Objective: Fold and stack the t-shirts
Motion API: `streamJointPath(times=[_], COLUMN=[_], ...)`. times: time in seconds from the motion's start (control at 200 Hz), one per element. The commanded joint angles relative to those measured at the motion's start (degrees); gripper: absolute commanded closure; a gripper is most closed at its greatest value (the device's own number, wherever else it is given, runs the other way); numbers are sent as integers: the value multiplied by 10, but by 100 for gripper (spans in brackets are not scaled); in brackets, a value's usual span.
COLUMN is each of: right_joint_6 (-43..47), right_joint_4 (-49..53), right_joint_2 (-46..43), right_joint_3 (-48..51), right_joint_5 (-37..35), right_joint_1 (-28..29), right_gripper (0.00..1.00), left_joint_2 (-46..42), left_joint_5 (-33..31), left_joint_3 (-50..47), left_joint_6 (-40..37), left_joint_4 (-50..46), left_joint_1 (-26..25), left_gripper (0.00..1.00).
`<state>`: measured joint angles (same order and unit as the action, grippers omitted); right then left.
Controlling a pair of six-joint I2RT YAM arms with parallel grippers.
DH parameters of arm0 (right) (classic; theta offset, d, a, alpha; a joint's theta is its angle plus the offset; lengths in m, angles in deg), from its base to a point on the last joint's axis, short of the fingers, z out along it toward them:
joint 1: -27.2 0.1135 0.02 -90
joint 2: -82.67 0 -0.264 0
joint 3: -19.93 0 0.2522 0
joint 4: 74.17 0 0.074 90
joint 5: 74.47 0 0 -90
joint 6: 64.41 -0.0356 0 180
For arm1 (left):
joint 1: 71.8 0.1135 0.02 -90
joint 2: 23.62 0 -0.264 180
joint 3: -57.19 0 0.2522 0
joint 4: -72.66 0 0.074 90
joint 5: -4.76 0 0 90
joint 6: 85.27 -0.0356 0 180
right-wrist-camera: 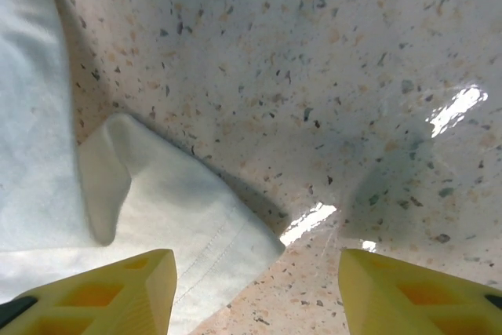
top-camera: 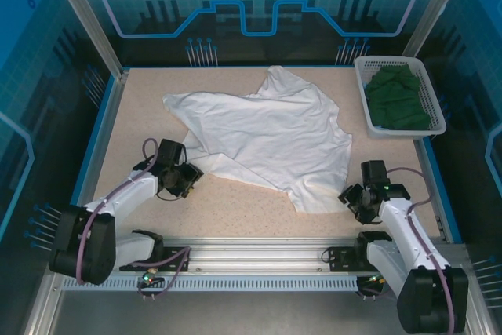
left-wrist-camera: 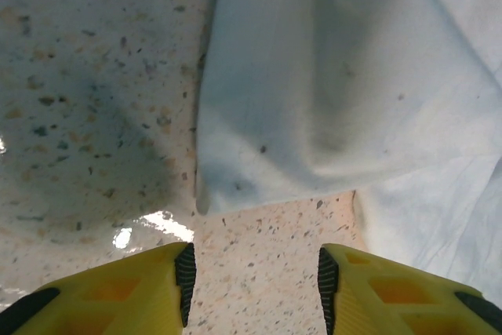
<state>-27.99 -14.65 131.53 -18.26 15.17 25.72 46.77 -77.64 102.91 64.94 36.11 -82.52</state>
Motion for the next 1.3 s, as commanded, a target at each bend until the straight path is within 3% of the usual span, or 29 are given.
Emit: streamJointPath(times=[0.0, 0.185, 0.29, 0.64, 0.865, 1.085, 1.266, 1.296], right_joint_6=[17, 40, 48, 56, 62, 67, 68, 68], right_joint_4=[-8, -47, -66, -78, -80, -67, -47, -40], right_joint_2=[0, 46, 62, 80, 76, 64, 52, 47], right_joint_3=[13, 14, 18, 20, 20, 16, 1, -5], right_joint_5=[21, 37, 45, 43, 42, 30, 18, 16], right_joint_1=[-20, -27, -28, -29, -28, -26, -18, -16], right_gripper=[45, 54, 66, 81, 96, 100, 100, 100], left_joint_2=[21, 51, 60, 73, 75, 77, 73, 69], left_joint_5=[-5, -5, -5, -15, -37, -73, -88, -88], left_joint_3=[-2, -4, -5, -2, 8, 20, 38, 44], left_joint_6=[10, 8, 6, 0, -7, -21, -35, -40], left_joint_4=[25, 51, 55, 53, 34, 11, -9, -16], left_joint_1=[-2, -2, -2, -2, -9, -12, -13, -13], left_gripper=[53, 56, 57, 58, 61, 74, 100, 100])
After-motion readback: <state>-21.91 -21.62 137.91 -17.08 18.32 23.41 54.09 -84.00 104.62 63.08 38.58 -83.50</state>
